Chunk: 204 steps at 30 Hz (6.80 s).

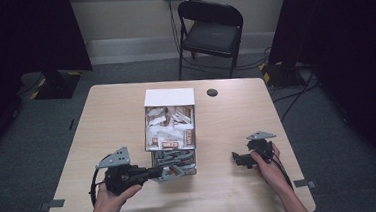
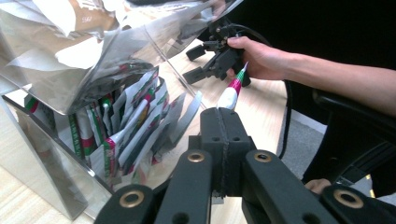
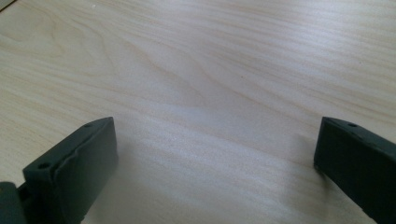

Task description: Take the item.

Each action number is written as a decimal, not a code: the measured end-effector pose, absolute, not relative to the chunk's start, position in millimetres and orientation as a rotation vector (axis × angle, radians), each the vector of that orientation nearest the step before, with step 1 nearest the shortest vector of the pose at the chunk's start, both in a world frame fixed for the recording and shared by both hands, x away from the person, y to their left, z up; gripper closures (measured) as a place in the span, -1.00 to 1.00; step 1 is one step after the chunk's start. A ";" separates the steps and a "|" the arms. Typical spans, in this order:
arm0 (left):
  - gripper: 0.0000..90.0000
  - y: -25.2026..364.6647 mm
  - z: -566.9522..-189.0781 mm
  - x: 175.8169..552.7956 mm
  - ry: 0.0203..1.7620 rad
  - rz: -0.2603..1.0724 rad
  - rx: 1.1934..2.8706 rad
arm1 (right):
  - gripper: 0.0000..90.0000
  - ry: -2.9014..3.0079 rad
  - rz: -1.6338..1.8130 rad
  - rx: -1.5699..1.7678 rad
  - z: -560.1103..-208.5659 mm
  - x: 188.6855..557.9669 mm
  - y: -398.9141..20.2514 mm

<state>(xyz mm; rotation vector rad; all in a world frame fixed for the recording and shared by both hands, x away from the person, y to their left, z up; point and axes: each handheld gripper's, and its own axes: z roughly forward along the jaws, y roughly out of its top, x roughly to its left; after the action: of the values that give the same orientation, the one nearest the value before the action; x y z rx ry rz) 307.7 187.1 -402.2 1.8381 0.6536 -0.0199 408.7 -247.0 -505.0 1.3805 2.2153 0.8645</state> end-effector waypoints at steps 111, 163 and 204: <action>1.00 286.7 -410.0 389.8 1.039 0.293 1.823 | -1.00 2.215 0.865 1.380 -505.1 409.0 -246.9; 1.00 265.1 -467.7 420.5 1.139 0.279 1.974 | -1.00 2.216 0.864 1.379 -505.1 408.9 -247.0; 0.54 250.6 -500.2 433.0 1.258 0.197 2.001 | -1.00 2.215 0.865 1.380 -505.1 408.9 -246.9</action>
<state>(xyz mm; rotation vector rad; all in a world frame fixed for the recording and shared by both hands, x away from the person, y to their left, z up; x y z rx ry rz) 433.0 250.6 -500.2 2.0012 1.2579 0.1970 408.9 -246.9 -505.1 1.3803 2.2153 0.8650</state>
